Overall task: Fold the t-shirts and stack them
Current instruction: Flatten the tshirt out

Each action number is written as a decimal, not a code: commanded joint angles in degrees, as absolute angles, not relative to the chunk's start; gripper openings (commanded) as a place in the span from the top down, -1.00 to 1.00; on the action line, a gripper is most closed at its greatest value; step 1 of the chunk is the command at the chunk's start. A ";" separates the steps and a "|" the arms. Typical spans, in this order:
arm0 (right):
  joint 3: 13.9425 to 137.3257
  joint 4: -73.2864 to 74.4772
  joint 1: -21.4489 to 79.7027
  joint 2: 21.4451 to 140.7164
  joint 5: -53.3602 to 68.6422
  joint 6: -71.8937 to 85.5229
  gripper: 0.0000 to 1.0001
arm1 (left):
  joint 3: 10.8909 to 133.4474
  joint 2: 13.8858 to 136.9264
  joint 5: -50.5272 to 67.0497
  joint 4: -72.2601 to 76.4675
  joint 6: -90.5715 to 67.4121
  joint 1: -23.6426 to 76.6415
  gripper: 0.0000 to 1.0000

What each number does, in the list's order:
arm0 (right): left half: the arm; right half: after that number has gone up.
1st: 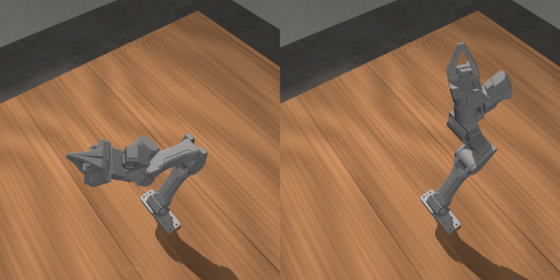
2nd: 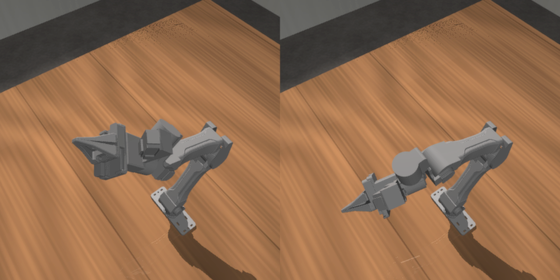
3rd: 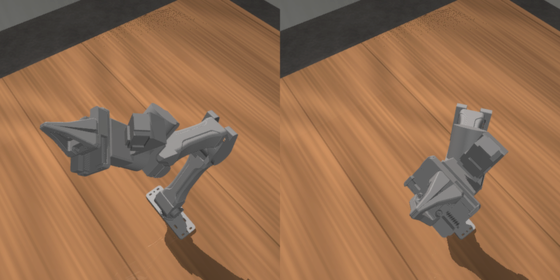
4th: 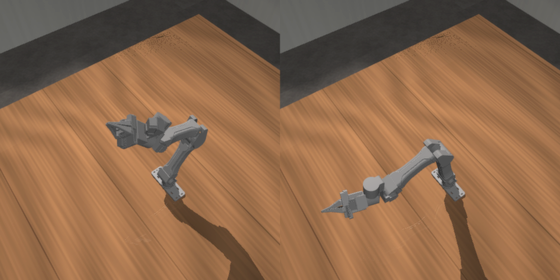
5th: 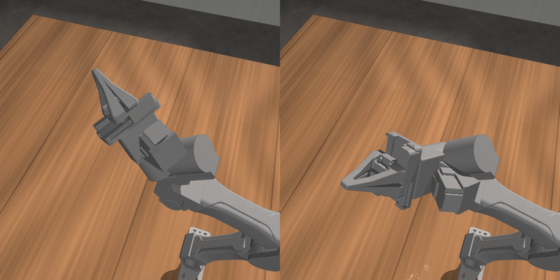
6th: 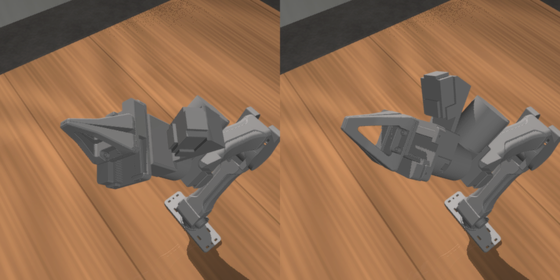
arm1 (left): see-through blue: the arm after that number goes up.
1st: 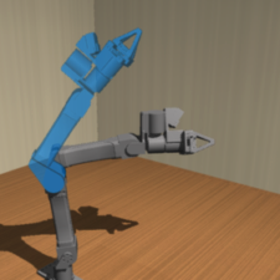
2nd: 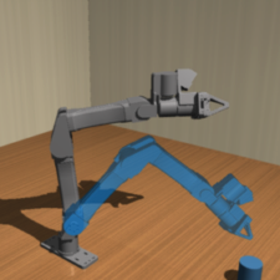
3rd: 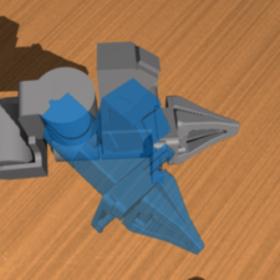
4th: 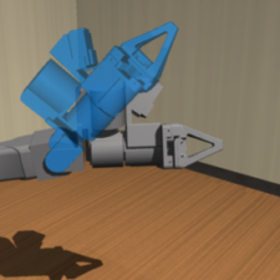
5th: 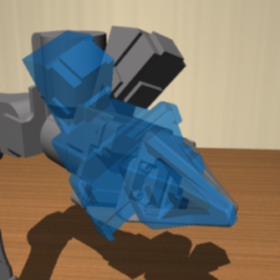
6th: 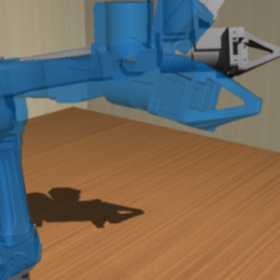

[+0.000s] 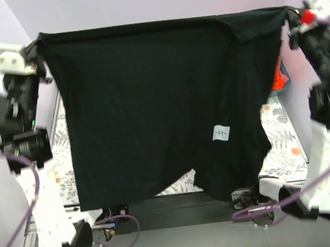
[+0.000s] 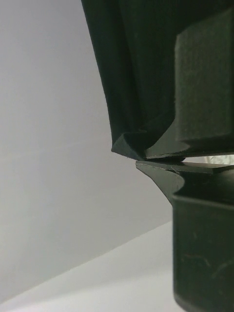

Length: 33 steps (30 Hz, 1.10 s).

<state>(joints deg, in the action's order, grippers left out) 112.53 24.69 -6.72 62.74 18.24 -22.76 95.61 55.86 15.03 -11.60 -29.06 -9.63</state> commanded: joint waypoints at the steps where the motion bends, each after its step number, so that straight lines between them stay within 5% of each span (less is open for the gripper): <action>1: 112.40 23.82 -8.00 71.00 12.91 -23.12 0.97 | 94.83 65.37 12.11 -14.94 -29.70 -11.07 1.00; 7: 124.42 23.20 -8.00 86.72 16.00 -18.81 0.97 | 101.93 83.53 15.04 -8.37 -33.74 -11.07 1.00; 11: 140.33 20.84 -8.00 97.27 12.75 -16.53 0.97 | 122.97 96.98 13.36 -6.42 -36.82 -11.07 1.00; 17: 128.70 2.57 -7.91 91.78 9.92 -14.50 0.97 | 135.72 105.65 12.65 -2.30 -35.95 -11.16 1.00; 25: 95.66 2.64 -2.99 87.55 19.85 -23.18 0.97 | 83.05 90.45 27.15 12.48 -22.36 -11.16 1.00; 33: 66.81 4.30 5.27 87.10 13.81 -40.16 0.97 | 55.65 90.70 25.93 12.57 -8.70 -11.16 1.00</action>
<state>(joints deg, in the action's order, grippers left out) 70.30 4.82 4.12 88.49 18.76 -31.59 60.12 91.90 27.86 11.64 -16.88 -10.17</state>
